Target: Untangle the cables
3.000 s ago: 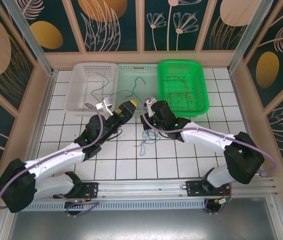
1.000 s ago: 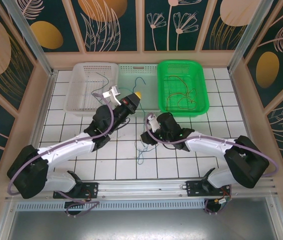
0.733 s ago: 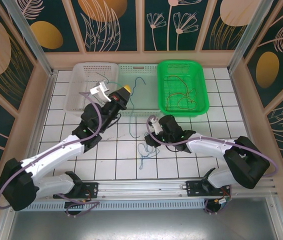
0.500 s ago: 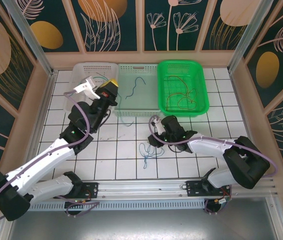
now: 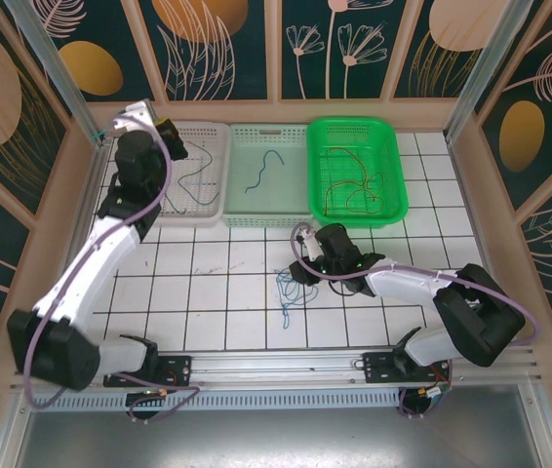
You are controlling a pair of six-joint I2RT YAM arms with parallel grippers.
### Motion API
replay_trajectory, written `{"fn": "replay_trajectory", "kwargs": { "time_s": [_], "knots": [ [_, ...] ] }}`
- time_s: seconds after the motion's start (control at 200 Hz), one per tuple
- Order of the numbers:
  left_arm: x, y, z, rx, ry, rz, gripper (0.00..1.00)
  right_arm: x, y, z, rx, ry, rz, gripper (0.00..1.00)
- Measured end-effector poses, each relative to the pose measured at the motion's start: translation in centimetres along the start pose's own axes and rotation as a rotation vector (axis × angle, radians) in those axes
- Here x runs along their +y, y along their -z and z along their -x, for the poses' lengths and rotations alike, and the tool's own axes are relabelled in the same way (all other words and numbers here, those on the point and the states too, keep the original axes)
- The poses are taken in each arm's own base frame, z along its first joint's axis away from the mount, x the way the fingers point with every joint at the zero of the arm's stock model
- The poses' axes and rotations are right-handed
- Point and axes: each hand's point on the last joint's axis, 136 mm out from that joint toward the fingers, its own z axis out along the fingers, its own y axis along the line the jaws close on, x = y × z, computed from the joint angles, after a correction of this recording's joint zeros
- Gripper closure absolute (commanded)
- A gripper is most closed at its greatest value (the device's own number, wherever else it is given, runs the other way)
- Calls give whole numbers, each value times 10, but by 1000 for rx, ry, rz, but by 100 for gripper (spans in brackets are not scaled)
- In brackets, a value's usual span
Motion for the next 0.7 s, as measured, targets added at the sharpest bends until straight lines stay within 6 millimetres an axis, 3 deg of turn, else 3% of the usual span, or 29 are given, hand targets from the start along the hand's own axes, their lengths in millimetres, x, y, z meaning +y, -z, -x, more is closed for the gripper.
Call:
{"fn": "replay_trajectory", "kwargs": {
  "time_s": [0.23,0.425,0.53,0.701],
  "knots": [
    [30,-77,-76,248,-85,34,100,1,-1,4,-3,0,2,72],
    [58,-104,-128,382,-88,57,100,4,0,12,-16,-4,10,72],
    [54,-111,-128,396,-84,42,100,5,0,10,-7,-20,14,69],
    [33,-124,-82,320,-82,-4,100,3,1,4,15,-42,4,58]
  ]
}}
